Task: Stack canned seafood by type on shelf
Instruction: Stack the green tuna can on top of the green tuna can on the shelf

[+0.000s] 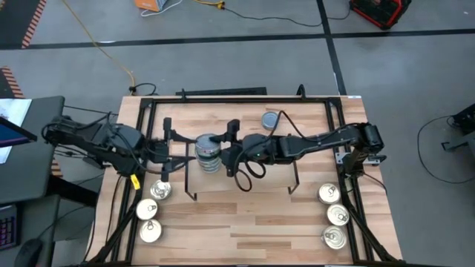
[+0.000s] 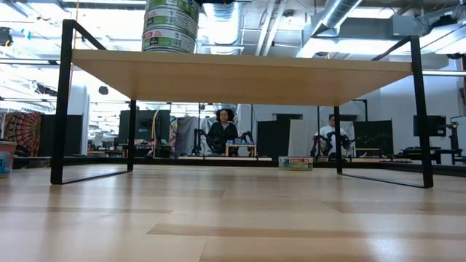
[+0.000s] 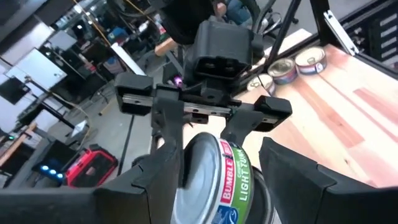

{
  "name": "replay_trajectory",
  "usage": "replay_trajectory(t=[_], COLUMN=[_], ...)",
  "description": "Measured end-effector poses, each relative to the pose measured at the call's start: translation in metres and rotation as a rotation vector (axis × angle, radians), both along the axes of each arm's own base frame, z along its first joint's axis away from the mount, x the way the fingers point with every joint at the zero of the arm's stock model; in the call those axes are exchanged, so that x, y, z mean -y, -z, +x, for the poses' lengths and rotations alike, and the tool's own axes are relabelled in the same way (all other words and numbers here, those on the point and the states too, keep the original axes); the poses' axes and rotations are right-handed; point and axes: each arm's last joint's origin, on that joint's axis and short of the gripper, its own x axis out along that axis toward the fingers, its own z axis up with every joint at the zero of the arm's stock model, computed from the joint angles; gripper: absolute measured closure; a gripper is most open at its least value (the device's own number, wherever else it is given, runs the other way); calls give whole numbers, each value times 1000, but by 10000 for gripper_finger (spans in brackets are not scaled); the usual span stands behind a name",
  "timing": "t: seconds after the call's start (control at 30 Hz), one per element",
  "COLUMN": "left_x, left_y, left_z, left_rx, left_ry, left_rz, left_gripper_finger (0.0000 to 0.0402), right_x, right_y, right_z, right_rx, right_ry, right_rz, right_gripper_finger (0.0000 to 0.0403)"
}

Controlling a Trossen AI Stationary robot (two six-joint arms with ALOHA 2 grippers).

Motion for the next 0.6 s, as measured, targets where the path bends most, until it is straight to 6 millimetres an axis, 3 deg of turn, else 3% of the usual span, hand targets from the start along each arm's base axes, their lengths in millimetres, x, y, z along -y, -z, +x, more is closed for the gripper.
replay_trajectory(t=[0.6], left_x=[3], left_y=[7], left_z=[10], left_rx=[-48], left_ry=[-12], left_rz=[-13], left_gripper_finger=[191], right_x=[-17], right_y=[-3], right_z=[-2], right_rx=[-23], right_ry=[-70], right_rz=[5], right_gripper_finger=[156])
